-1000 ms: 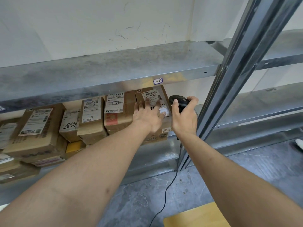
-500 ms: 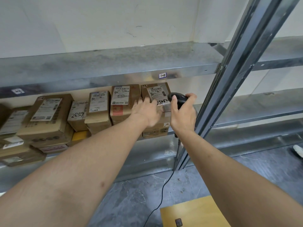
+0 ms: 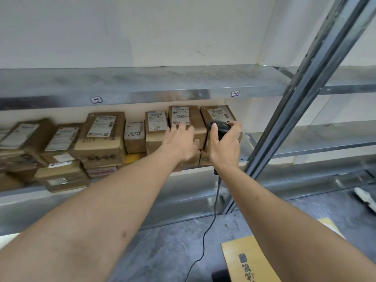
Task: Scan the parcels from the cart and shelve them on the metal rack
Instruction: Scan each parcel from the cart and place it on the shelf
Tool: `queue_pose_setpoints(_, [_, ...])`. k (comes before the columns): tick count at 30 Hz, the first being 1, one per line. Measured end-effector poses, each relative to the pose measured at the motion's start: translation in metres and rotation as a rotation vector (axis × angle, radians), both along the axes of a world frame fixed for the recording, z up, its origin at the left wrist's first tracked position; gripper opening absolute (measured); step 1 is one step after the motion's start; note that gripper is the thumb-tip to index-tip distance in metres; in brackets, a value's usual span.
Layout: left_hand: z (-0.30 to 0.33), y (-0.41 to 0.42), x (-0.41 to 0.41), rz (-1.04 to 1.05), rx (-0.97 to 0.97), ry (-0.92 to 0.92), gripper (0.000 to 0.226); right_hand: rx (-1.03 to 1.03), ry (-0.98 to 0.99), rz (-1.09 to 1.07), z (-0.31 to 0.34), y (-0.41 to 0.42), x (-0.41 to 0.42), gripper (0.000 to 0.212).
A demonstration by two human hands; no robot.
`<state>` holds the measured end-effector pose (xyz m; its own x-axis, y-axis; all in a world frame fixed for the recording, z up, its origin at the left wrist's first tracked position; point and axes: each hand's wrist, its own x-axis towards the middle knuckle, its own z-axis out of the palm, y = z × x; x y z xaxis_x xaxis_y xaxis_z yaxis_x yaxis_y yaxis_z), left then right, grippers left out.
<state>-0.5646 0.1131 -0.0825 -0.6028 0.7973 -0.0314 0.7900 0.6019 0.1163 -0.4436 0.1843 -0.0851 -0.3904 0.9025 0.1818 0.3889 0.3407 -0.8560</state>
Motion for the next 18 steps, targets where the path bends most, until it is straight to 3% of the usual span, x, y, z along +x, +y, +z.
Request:
queue_pose_setpoints(10, [0.009, -0.158, -0.022, -0.07, 0.002, 0.028, 0.053, 0.037, 0.002, -0.004, 0.01, -0.155, -0.012, 0.041])
queue_pose_setpoints(18, [0.007, -0.219, -0.021, -0.041, -0.015, 0.038, 0.054, 0.038, -0.004, 0.03, 0.011, -0.215, -0.01, 0.039])
